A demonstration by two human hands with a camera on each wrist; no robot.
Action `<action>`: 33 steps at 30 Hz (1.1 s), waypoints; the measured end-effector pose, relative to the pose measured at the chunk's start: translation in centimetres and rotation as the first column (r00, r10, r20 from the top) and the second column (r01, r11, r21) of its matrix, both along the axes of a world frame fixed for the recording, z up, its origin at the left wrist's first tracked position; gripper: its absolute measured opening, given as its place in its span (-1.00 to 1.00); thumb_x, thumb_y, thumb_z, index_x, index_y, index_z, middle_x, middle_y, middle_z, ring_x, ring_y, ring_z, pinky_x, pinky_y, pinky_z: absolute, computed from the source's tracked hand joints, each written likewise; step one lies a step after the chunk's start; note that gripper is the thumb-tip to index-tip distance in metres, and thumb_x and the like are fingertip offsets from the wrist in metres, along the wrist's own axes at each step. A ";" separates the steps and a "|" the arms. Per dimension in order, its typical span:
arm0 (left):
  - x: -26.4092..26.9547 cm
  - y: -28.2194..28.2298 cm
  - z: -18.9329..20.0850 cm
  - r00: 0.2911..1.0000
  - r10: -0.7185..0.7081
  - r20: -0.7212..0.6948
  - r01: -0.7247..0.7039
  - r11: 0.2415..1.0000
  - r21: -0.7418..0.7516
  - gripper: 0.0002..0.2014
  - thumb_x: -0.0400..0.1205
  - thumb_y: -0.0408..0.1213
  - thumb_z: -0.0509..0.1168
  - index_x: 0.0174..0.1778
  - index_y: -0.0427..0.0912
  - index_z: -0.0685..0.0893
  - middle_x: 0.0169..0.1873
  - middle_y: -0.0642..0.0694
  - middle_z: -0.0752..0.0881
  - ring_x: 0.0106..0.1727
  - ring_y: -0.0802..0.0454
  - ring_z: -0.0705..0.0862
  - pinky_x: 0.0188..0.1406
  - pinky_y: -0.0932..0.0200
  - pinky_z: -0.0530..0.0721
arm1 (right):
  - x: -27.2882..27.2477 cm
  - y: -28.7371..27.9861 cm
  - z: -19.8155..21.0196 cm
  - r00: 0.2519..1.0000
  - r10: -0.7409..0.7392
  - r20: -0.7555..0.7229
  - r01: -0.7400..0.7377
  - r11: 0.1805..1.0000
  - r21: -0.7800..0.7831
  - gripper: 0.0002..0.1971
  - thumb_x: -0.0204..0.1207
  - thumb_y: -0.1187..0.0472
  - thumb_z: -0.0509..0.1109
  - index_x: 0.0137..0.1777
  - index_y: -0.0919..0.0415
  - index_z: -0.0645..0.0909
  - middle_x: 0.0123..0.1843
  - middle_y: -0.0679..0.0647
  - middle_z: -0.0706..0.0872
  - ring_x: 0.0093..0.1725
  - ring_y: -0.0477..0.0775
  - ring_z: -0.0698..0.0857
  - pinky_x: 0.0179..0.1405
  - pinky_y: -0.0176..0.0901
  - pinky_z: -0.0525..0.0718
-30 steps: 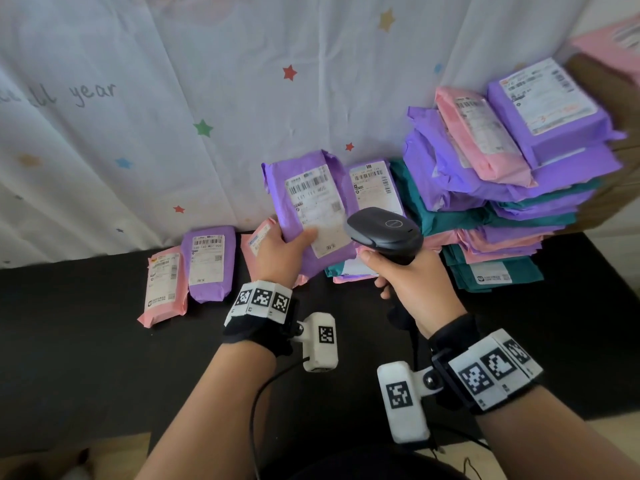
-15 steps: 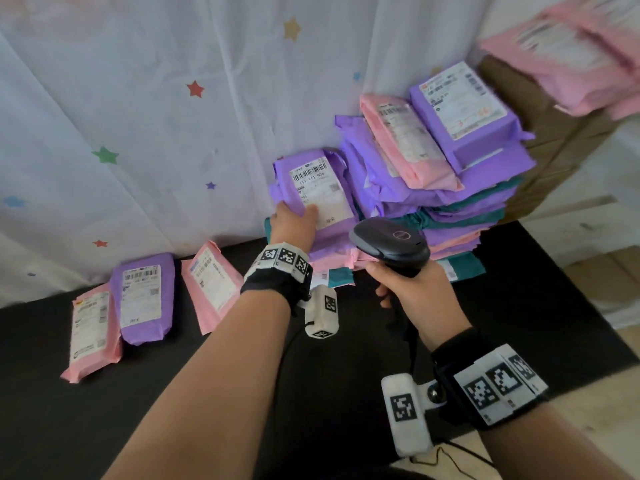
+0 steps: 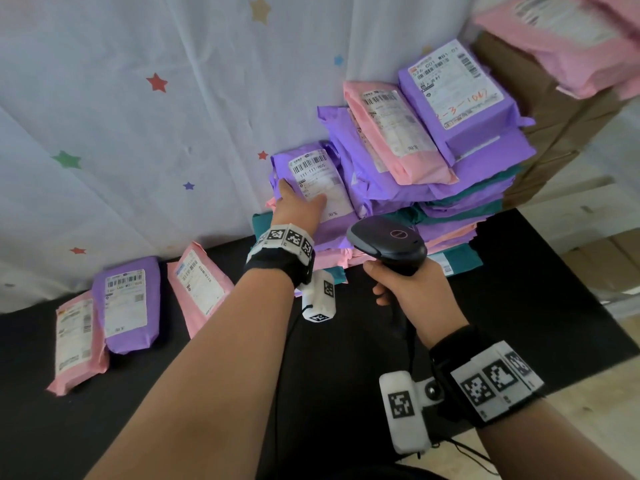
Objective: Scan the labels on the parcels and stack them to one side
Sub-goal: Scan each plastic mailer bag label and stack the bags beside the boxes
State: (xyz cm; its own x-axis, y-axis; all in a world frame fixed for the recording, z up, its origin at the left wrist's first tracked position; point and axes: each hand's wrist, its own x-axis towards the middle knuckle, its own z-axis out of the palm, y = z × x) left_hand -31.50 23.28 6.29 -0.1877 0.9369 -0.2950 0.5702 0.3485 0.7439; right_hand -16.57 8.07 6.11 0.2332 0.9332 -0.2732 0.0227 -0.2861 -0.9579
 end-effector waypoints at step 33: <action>-18.9 -6.4 -11.9 0.872 0.314 -0.375 -0.451 0.813 -0.368 0.11 0.33 0.30 0.46 0.59 -0.29 0.11 0.48 -0.29 0.34 0.49 -0.25 0.36 0.38 -0.14 0.42 | -13.6 1.6 -3.8 0.991 0.124 0.055 -0.112 0.977 -0.182 -0.76 0.44 0.19 0.61 0.08 0.07 0.71 -0.22 0.02 0.81 -0.38 -0.16 0.72 -0.38 -0.28 0.75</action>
State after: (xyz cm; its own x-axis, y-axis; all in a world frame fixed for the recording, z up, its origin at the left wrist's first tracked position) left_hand -50.44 16.90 -5.60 -0.6418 0.5585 -0.5255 0.4811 0.8269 0.2913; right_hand -30.17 9.68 2.26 0.1472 0.8930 -0.4254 0.1276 -0.4436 -0.8871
